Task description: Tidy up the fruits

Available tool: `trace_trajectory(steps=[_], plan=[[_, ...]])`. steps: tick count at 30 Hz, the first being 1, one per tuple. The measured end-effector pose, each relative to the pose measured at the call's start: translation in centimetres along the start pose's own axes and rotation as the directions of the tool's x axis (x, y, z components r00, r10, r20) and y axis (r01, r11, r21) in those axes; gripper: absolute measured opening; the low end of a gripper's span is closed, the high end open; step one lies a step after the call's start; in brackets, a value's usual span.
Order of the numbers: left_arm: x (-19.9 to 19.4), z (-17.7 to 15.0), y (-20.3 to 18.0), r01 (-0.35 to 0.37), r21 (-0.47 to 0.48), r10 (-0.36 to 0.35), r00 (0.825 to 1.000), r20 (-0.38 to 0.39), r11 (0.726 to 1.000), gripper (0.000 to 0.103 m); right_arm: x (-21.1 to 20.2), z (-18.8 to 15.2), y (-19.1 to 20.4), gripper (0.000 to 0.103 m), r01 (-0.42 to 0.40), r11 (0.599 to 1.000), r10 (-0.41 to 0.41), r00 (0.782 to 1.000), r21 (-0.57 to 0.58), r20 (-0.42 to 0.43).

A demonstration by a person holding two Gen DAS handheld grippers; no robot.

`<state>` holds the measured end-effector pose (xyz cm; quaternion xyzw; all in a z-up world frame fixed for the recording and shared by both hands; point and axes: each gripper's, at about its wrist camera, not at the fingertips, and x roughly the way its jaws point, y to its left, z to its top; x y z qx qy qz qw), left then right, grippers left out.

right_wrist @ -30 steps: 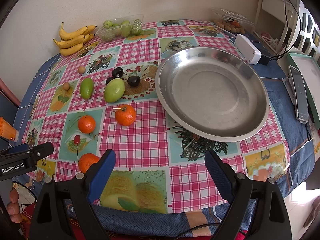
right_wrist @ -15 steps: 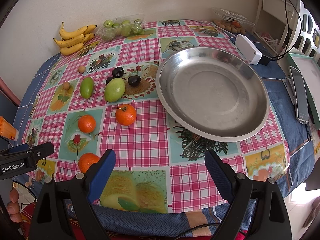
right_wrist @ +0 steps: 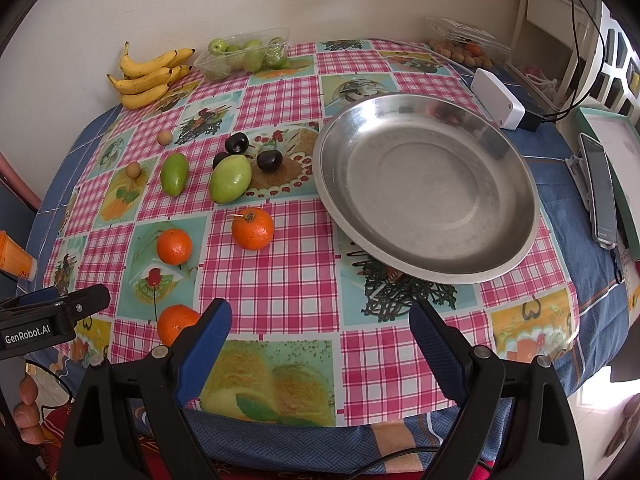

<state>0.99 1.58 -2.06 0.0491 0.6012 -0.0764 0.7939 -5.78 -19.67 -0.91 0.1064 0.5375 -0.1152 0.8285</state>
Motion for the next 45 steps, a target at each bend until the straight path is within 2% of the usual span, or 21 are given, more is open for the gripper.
trace_trajectory(steps=[7, 13, 20, 22, 26, 31, 34, 36, 38, 42, 45], plan=[[0.0, 0.1, -0.1, 0.011, 0.011, -0.011, 1.0, 0.001, 1.0, 0.103, 0.1, -0.2, 0.2, 0.091, -0.001, 1.0, 0.001, 1.0, -0.002, -0.003], [-0.5, 0.2, -0.6, 0.026, 0.011, -0.026, 0.999, 0.04, 1.0, 0.102, 1.1, 0.5, -0.2, 0.091, -0.073, 0.997, 0.074, 0.997, 0.036, -0.025], [-0.5, 0.3, -3.0, 0.039, 0.1, -0.044, 0.998, 0.055, 0.994, 0.1, 1.5, 2.5, 0.3, 0.09, -0.155, 0.986, 0.155, 0.988, 0.054, 0.004], [-0.1, 0.2, -3.8, 0.047, 0.125, -0.052, 0.998, 0.036, 0.991, 0.097, 1.8, 3.0, 0.4, 0.089, -0.173, 0.983, 0.173, 0.985, 0.062, 0.005], [1.1, -0.1, -5.2, 0.106, 0.157, -0.101, 0.994, -0.035, 0.982, 0.088, 2.8, 3.7, 0.9, 0.073, -0.195, 0.978, 0.197, 0.98, 0.067, -0.016], [2.3, -0.7, -6.5, 0.158, 0.172, -0.141, 0.984, -0.106, 0.972, 0.078, 4.0, 4.2, 1.7, 0.063, -0.205, 0.977, 0.208, 0.977, 0.052, -0.044], [3.0, -1.0, -7.1, 0.173, 0.184, -0.147, 0.978, -0.148, 0.967, 0.07, 4.4, 4.4, 2.3, 0.059, -0.204, 0.978, 0.206, 0.977, 0.036, -0.056], [3.5, -1.2, -7.4, 0.176, 0.186, -0.145, 0.975, -0.168, 0.967, 0.06, 4.7, 4.5, 2.5, 0.056, -0.202, 0.979, 0.204, 0.977, 0.026, -0.061], [4.0, -1.1, -7.8, 0.2, 0.181, -0.166, 0.968, -0.187, 0.963, 0.053, 5.0, 4.6, 2.7, 0.049, -0.194, 0.981, 0.195, 0.979, 0.018, -0.065], [4.4, -1.3, -8.6, 0.235, 0.187, -0.195, 0.958, -0.209, 0.954, 0.043, 5.8, 4.8, 3.1, 0.047, -0.182, 0.983, 0.182, 0.98, 0.003, -0.082], [4.7, -1.4, -9.3, 0.236, 0.196, -0.193, 0.958, -0.214, 0.952, 0.041, 6.3, 4.9, 3.5, 0.047, -0.174, 0.985, 0.173, 0.981, -0.008, -0.092]])
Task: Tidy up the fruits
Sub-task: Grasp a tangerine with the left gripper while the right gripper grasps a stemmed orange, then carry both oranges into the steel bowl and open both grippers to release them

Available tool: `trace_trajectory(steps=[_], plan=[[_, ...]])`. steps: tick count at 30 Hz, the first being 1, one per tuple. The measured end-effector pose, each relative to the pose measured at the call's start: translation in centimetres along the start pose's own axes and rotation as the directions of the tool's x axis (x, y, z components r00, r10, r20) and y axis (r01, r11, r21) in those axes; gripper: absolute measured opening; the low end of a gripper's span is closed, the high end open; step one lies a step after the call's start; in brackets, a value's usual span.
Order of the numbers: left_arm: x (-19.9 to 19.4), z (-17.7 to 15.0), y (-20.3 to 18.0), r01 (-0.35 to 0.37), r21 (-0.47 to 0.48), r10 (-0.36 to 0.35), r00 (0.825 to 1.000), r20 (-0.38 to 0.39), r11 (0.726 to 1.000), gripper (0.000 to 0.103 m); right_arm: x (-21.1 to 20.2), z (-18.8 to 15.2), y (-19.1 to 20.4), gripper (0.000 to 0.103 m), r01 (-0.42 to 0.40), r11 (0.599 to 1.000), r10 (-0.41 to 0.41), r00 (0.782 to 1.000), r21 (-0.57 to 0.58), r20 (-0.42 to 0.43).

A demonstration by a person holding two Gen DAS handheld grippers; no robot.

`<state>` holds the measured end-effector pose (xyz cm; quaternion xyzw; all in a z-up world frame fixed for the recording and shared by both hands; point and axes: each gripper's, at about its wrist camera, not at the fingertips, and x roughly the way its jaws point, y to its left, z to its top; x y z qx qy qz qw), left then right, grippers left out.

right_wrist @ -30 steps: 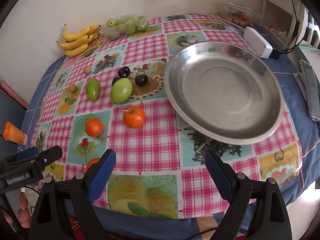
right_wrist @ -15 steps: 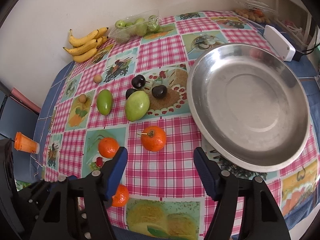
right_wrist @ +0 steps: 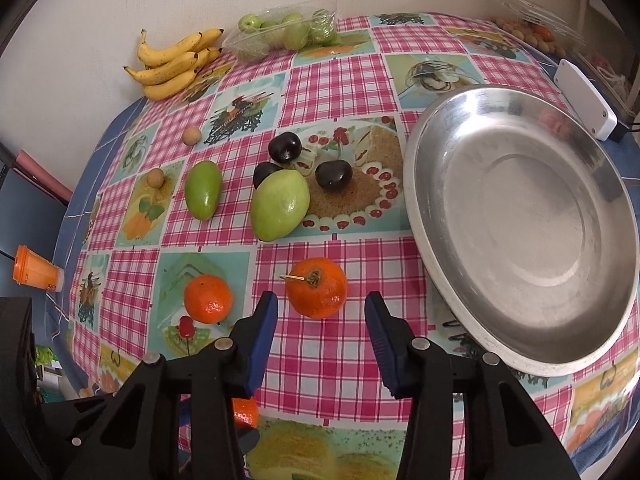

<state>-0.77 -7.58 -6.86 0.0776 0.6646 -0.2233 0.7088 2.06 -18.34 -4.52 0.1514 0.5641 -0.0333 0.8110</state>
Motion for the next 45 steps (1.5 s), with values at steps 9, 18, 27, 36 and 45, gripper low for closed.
trace_trajectory(steps=[9, 18, 27, 36, 45], plan=[[-0.6, 0.8, 1.1, 0.003, -0.051, -0.001, 0.999, 0.04, 0.999, 0.04, 1.4, 0.7, 0.2, 0.043, 0.005, 1.0, -0.006, 1.0, -0.01, -0.028], [-1.9, 1.9, 3.8, -0.027, -0.153, 0.046, 0.991, 0.126, 0.988, 0.04, 2.5, 1.1, 0.3, 0.041, 0.008, 1.0, -0.008, 0.999, -0.014, -0.049], [-2.9, 1.9, 7.0, -0.047, -0.227, 0.078, 0.988, 0.131, 0.973, 0.04, 2.7, 1.3, 0.4, 0.039, -0.002, 1.0, 0.002, 0.998, -0.009, -0.055], [-3.7, 3.3, 7.9, -0.064, -0.269, 0.099, 0.988, 0.118, 0.961, 0.04, 0.4, 1.6, 0.1, 0.039, -0.019, 1.0, 0.019, 1.0, 0.008, -0.004], [-5.1, 7.0, 6.2, -0.058, -0.281, 0.108, 0.98, 0.165, 0.958, 0.04, -2.4, 2.9, -1.6, 0.039, 0.04, 0.996, -0.045, 0.997, 0.079, 0.066]])
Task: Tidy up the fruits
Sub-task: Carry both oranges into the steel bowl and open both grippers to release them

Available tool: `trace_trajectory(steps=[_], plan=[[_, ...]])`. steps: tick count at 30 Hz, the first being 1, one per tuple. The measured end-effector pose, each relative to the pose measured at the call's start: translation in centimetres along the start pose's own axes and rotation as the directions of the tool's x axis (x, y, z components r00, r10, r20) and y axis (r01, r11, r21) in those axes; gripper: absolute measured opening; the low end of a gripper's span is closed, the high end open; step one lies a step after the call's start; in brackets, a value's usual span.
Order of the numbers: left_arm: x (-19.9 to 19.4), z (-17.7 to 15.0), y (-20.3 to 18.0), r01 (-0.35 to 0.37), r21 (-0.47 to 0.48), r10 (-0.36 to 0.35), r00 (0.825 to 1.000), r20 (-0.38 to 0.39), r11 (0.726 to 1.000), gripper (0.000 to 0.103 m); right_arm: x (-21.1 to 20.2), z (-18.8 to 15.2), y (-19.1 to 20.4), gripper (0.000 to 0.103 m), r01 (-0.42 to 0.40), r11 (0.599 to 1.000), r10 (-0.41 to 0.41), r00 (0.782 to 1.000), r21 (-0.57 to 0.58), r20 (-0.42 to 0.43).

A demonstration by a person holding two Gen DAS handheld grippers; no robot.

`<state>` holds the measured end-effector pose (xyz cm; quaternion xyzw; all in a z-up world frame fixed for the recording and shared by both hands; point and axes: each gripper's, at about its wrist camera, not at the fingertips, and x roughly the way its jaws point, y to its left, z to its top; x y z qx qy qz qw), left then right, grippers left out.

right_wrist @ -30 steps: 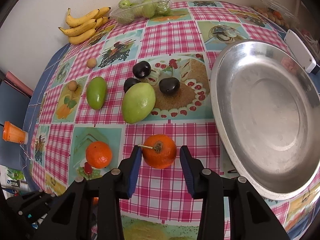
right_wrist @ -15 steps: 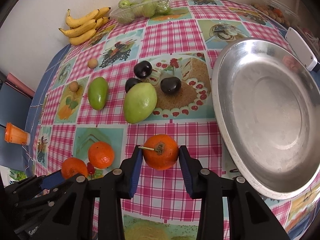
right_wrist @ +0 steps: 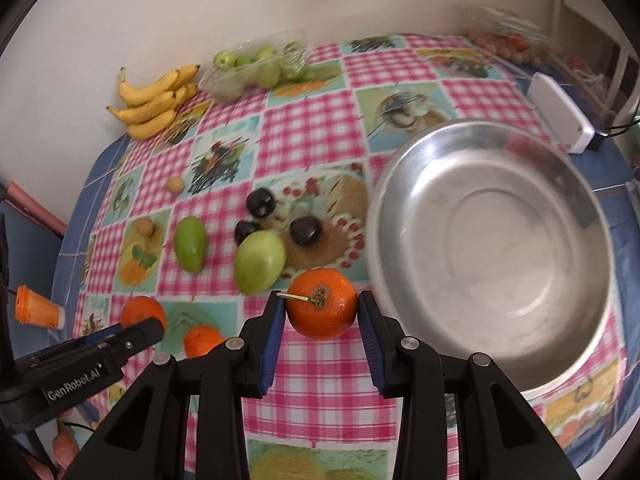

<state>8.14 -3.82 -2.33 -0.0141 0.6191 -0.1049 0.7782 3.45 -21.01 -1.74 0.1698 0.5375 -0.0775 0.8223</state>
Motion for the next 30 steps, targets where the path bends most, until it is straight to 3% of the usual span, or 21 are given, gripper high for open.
trace_trajectory(steps=[6, 13, 20, 30], plan=[[-0.2, 1.4, -3.9, 0.031, 0.049, -0.034, 0.998, 0.051, 0.998, 0.04, -0.5, 0.8, -2.7, 0.039, 0.063, 0.996, -0.064, 0.998, 0.064, 0.011], [0.8, 2.0, -10.5, 0.073, 0.191, -0.089, 0.993, 0.075, 0.979, 0.04, 0.0, 1.6, -7.8, 0.039, 0.112, 0.975, -0.11, 0.994, 0.193, -0.016], [2.9, 2.0, -15.3, 0.112, 0.272, -0.129, 0.991, 0.045, 0.956, 0.04, 0.2, 1.9, -11.9, 0.039, 0.134, 0.954, -0.125, 0.991, 0.268, -0.051], [5.7, 1.8, -18.9, 0.135, 0.319, -0.143, 0.99, 0.003, 0.938, 0.04, 0.5, 1.7, -15.6, 0.039, 0.169, 0.922, -0.151, 0.985, 0.348, -0.079]])
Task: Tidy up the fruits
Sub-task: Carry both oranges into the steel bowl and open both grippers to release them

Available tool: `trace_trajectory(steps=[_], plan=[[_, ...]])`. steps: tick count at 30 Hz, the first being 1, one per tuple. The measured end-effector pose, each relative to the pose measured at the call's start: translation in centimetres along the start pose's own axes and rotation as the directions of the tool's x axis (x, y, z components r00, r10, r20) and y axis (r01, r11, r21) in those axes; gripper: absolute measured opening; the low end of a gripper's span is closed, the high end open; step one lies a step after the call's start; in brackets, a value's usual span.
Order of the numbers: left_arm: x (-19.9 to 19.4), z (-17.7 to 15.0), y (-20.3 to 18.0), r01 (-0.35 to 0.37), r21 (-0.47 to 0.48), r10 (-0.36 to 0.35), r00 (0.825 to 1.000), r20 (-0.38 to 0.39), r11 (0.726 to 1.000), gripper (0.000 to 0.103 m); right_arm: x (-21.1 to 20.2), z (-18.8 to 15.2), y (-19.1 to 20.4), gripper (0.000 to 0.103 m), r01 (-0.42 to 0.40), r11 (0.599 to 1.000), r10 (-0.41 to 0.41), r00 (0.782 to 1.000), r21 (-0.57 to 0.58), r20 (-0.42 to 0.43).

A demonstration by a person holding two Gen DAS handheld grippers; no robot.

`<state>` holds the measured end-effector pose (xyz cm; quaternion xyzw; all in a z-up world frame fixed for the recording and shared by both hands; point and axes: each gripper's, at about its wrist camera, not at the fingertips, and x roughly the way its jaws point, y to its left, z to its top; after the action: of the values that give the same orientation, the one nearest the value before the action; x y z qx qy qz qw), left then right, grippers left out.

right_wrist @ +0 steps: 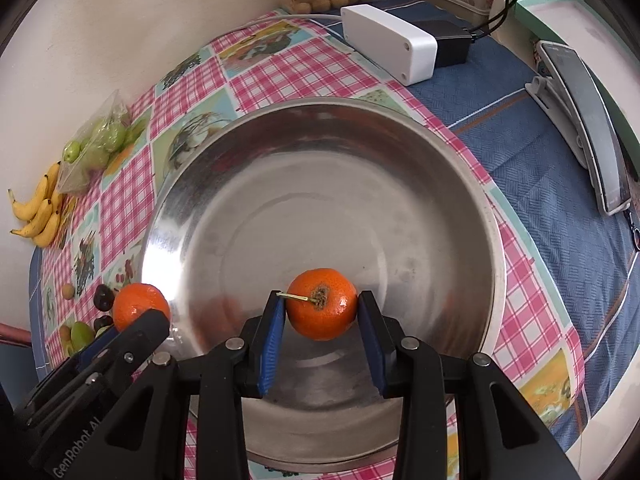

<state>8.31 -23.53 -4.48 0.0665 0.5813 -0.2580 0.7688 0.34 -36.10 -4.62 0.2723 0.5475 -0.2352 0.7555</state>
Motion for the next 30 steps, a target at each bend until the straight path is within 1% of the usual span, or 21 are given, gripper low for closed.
trace_trajectory(steps=[4, 8, 11, 14, 17, 19, 21, 22, 24, 25, 28, 30], plan=[[0.7, 0.1, -0.4, -0.003, 0.005, 0.003, 1.0, -0.009, 1.0, 0.04, 0.1, -0.1, -0.3, 0.039, 0.007, 1.0, -0.007, 1.0, 0.006, -0.006], [0.8, -0.1, -0.2, 0.013, -0.005, -0.013, 1.0, -0.011, 1.0, 0.041, 0.2, 0.0, -0.4, 0.039, 0.007, 1.0, -0.006, 1.0, 0.015, -0.008], [0.3, 0.0, 0.0, 0.01, -0.01, -0.01, 1.0, 0.004, 1.0, 0.042, 0.3, 0.0, -0.3, 0.039, 0.008, 1.0, -0.008, 1.0, 0.013, -0.013], [-0.4, 0.0, 0.2, 0.015, -0.018, -0.015, 1.0, 0.014, 1.0, 0.052, 0.1, 0.1, -0.4, 0.043, 0.007, 1.0, -0.007, 1.0, 0.017, -0.008], [-1.2, -0.1, 0.9, 0.012, -0.034, -0.012, 1.0, 0.021, 0.999, 0.056, -0.4, 0.1, -0.5, 0.046, -0.002, 1.0, 0.002, 1.0, 0.02, 0.001], [-1.7, -0.1, 1.4, 0.006, -0.049, -0.005, 1.0, 0.024, 0.999, 0.062, -0.7, 0.0, -0.4, 0.046, -0.002, 1.0, 0.002, 1.0, 0.017, 0.004], [-2.3, -0.2, 2.1, -0.002, -0.065, 0.004, 1.0, 0.029, 0.998, 0.073, -0.9, -0.1, -0.4, 0.047, -0.001, 1.0, 0.001, 1.0, 0.013, 0.003], [-2.5, -0.3, 2.5, -0.009, -0.073, 0.011, 0.999, 0.032, 0.997, 0.075, -1.0, -0.2, -0.3, 0.048, 0.0, 1.0, 0.0, 1.0, 0.009, 0.003], [-3.0, -0.5, 3.4, -0.037, -0.089, 0.04, 0.998, 0.038, 0.995, 0.083, -1.2, -0.5, 0.0, 0.053, 0.007, 1.0, -0.007, 1.0, -0.006, 0.005], [-3.2, -0.6, 3.8, -0.051, -0.096, 0.055, 0.998, 0.04, 0.994, 0.084, -1.3, -0.7, 0.2, 0.056, 0.007, 1.0, -0.007, 1.0, -0.016, 0.007], [-3.7, -1.2, 5.4, -0.099, -0.127, 0.106, 0.993, 0.046, 0.987, 0.087, -1.9, -1.2, 0.9, 0.06, 0.007, 0.999, -0.007, 1.0, -0.045, 0.016], [-4.1, -1.6, 6.5, -0.131, -0.149, 0.14, 0.989, 0.053, 0.98, 0.096, -2.2, -1.5, 1.4, 0.065, 0.013, 0.998, -0.012, 1.0, -0.065, 0.023]])
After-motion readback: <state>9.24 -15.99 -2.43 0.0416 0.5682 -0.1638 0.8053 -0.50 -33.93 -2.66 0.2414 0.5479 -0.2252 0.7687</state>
